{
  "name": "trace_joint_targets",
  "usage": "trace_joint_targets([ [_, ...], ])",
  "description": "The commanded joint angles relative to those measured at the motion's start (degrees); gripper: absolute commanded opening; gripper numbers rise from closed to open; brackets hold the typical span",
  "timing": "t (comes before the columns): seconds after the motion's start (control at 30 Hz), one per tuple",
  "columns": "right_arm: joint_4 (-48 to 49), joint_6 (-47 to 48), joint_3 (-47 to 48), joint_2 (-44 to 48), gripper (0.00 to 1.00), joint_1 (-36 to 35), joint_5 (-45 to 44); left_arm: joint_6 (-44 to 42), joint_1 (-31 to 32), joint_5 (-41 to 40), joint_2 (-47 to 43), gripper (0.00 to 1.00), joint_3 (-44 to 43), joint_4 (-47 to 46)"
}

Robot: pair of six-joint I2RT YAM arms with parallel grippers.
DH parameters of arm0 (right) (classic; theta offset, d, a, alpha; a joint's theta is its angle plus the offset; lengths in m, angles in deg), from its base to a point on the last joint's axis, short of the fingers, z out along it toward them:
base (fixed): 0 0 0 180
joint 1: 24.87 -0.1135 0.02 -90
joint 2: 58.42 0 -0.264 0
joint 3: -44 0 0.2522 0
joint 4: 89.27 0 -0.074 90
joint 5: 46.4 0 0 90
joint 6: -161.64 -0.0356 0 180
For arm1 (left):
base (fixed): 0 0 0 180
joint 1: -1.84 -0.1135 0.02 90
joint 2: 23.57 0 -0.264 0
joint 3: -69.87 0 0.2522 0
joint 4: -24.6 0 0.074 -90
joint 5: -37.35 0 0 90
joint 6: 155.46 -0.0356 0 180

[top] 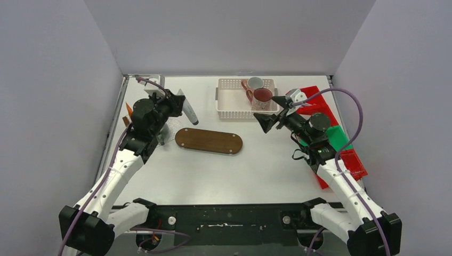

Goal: Prepare toiletry sets of a toothbrush and toothpaste on the tray
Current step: Pick up the toothpaste from the storage box.

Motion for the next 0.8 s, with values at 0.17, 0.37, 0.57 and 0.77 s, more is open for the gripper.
trace_joint_targets([
  [0.17, -7.96, 7.37, -4.13, 13.09, 1.0, 1.12, -23.56, -6.84, -5.76, -10.93, 0.29, 0.0, -4.88, -1.05],
  [0.37, -9.87, 9.81, -8.49, 20.35, 1.0, 1.26, -35.59, -9.44, -8.32, -16.93, 2.5, 0.0, -5.41, -4.15],
  [0.57, -6.25, 11.75, -15.09, 26.34, 1.0, 1.35, -44.41, -10.5, -12.03, -20.25, 5.25, 0.0, -5.36, -8.16],
  [0.77, -1.87, 12.09, -19.19, 29.36, 1.0, 1.36, -46.94, -10.52, -15.49, -22.09, 8.4, 0.0, -4.35, -12.61],
])
